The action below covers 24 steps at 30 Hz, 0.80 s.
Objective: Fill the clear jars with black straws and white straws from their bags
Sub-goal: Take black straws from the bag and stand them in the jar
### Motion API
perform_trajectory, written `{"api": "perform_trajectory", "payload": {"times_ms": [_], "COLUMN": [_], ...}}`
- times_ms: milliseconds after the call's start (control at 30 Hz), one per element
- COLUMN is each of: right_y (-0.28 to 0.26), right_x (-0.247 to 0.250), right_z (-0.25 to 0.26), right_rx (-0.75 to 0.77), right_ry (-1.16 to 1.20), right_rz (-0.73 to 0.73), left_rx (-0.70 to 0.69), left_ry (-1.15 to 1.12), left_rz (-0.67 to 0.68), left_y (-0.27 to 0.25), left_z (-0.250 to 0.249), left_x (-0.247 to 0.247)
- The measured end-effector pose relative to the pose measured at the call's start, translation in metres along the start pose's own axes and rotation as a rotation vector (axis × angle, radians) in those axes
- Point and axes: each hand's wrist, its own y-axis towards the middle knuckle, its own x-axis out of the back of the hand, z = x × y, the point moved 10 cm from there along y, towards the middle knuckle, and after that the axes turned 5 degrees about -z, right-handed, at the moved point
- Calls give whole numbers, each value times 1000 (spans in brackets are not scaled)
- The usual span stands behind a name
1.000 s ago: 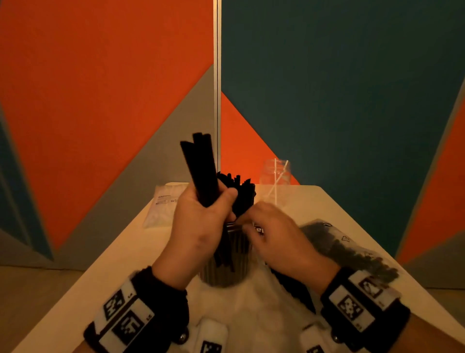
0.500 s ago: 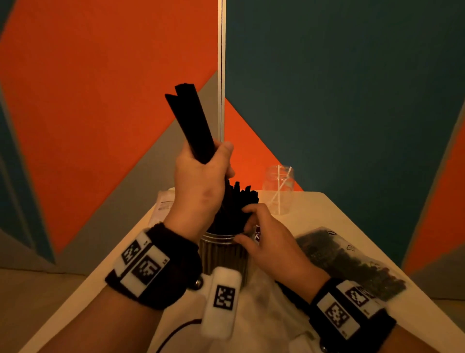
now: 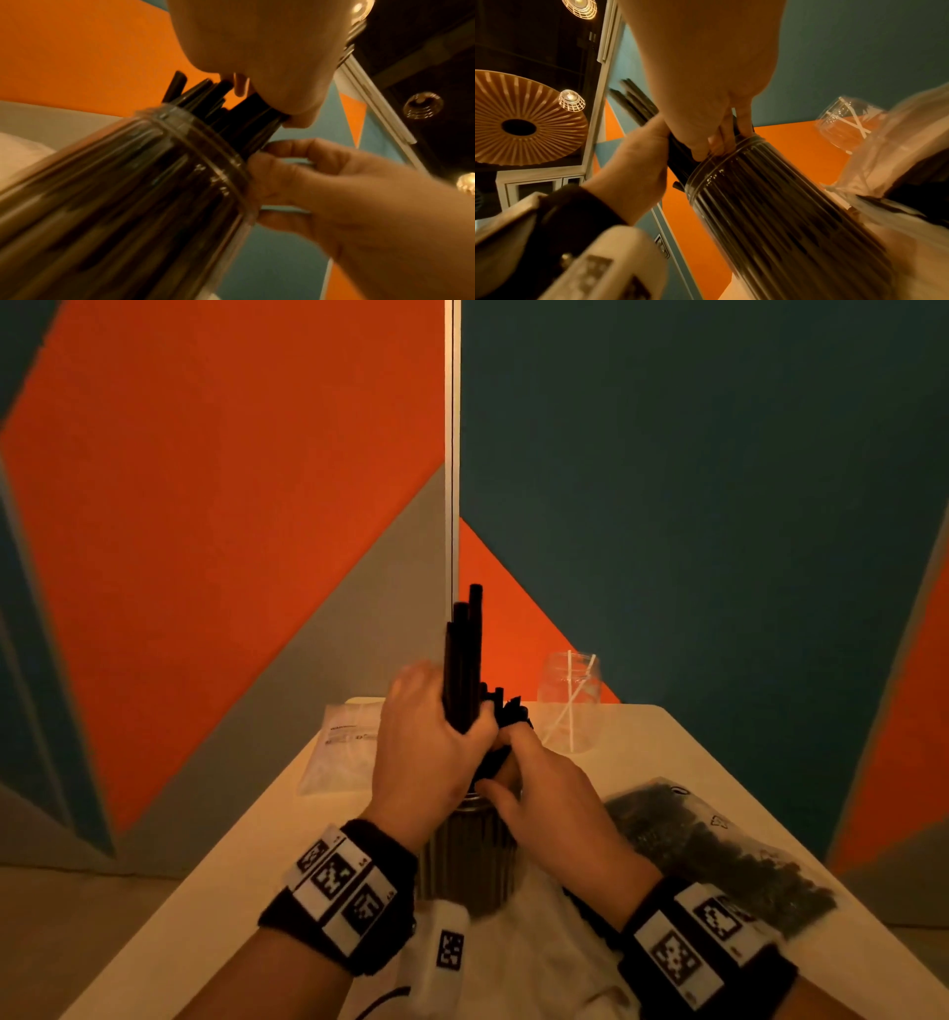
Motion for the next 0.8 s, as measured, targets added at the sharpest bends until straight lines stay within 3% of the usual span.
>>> {"api": "perform_trajectory", "payload": {"times_ms": [100,200,367,500,600,667,800], "right_y": [1,0,-1,-1,0,0,1], "right_x": [1,3,5,5,5,6,3], "right_z": [-1,1,11,14,12,11,13], "right_rx": [-11,3,78,98,96,91,109], "right_ry": [16,-5,-65,-59,-58,-56,-73], "right_rz": [8,8,23,24,16,16,4], "left_rx": [3,27,98,-76,-197,-198,-243], "left_ry": [166,260,26,0,202,274,344], "left_rz": [110,123,75,-28,100,210,264], "left_y": [-9,-18,3,59,81,68,7], "left_z": [11,20,5,-41,-54,-46,-30], "left_x": [-13,-12,5,24,7,-8,-19]}}
